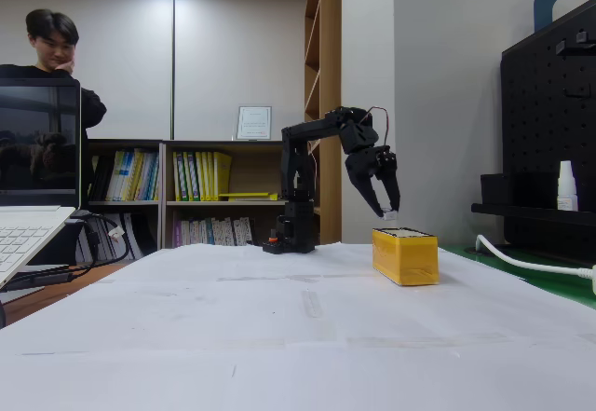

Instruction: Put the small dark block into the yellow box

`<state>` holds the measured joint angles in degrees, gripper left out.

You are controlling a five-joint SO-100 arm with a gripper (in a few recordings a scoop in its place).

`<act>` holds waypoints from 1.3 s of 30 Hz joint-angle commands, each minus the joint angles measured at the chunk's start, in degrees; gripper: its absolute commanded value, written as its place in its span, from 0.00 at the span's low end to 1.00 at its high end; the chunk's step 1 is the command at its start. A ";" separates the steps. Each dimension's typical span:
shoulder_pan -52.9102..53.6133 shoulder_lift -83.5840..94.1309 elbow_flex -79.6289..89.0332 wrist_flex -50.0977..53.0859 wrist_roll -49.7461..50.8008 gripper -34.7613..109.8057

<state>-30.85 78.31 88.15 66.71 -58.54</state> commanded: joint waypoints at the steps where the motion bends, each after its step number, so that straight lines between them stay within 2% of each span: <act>1: -2.37 -3.52 1.32 -1.23 -0.35 0.24; 16: -1.67 -3.08 -4.31 -5.54 -4.75 0.25; 20: -1.14 -3.08 -4.39 -5.54 -6.24 0.37; 22: -0.88 -3.16 -4.31 -5.54 -7.03 0.38; 24: 0.00 -3.87 -4.39 -5.80 -6.86 0.51; 25: 0.88 -4.57 -4.39 -6.77 -3.78 0.55; 30: 1.67 -9.49 -3.87 -9.23 0.00 0.55; 36: 5.89 -22.76 -10.63 -6.42 -5.54 0.55; 38: 8.26 -29.36 -17.75 -7.21 -6.15 0.53; 39: 9.23 -32.70 -21.45 -7.91 -5.98 0.47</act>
<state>-23.20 56.34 71.98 59.33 -63.54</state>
